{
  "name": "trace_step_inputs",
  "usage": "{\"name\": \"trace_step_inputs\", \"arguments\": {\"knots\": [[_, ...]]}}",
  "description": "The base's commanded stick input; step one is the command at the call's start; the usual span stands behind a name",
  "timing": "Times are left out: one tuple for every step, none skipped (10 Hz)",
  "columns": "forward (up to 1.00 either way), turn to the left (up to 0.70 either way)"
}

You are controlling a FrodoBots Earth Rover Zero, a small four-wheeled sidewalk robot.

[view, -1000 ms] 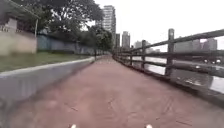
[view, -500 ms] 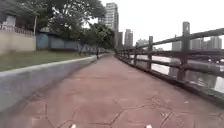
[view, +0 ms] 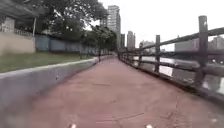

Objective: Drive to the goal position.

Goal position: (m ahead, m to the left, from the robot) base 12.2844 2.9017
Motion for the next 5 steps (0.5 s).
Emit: {"name": "trace_step_inputs", "arguments": {"knots": [[1.00, 0.00], [1.00, 0.00], [1.00, 0.00], [1.00, 0.00], [1.00, 0.00]]}}
